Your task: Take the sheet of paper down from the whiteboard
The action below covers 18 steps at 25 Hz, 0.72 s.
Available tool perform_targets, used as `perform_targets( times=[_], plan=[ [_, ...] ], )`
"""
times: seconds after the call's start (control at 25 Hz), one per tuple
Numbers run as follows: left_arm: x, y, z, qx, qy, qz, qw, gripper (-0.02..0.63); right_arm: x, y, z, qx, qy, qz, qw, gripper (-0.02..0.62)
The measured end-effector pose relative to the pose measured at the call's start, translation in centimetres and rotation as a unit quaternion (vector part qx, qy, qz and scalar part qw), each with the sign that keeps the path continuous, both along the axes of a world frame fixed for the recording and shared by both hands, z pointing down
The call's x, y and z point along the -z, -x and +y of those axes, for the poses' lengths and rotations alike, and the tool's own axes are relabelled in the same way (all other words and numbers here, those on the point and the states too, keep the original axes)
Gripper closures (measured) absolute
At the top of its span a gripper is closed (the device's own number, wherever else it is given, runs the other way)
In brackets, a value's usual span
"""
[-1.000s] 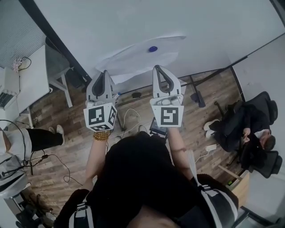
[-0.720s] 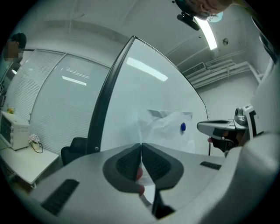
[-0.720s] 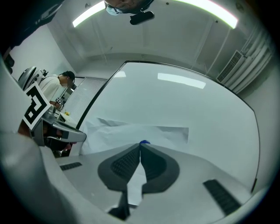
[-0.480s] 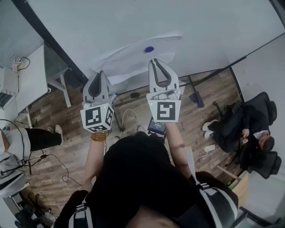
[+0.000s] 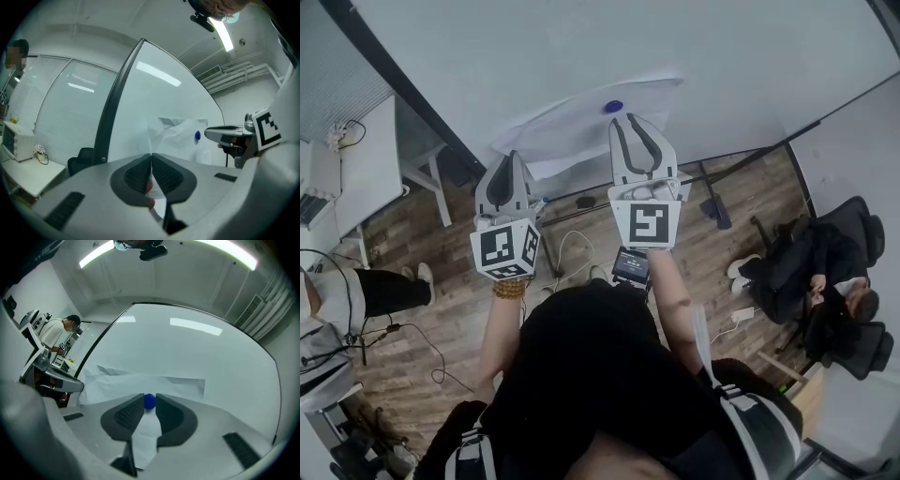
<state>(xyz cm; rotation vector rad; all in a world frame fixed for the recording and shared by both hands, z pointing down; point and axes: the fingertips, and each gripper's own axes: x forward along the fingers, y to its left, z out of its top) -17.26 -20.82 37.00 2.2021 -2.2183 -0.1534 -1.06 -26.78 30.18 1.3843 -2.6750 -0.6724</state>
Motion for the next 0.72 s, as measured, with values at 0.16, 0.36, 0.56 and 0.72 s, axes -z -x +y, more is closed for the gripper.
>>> perform_targets(
  times=[0.16, 0.36, 0.56, 0.72],
  plan=[
    [-0.2, 0.1, 0.0, 0.003, 0.002, 0.001, 1.0, 0.589, -0.6, 0.4, -0.5, 0.001, 0.019, -0.002, 1.0, 0.508],
    [0.0, 0.3, 0.1, 0.005, 0.001, -0.002, 1.0, 0.589, -0.8, 0.7, -0.8, -0.005, 0.027, -0.003, 1.0, 0.495],
    [0.1, 0.2, 0.1, 0.008, 0.003, -0.003, 1.0, 0.589, -0.9, 0.6, -1.4, -0.009, 0.037, -0.005, 0.999, 0.486],
    [-0.1, 0.0, 0.4, 0.009, 0.004, -0.003, 0.9999, 0.589, -1.1, 0.9, -1.2, -0.004, 0.04, -0.006, 0.999, 0.474]
  ],
)
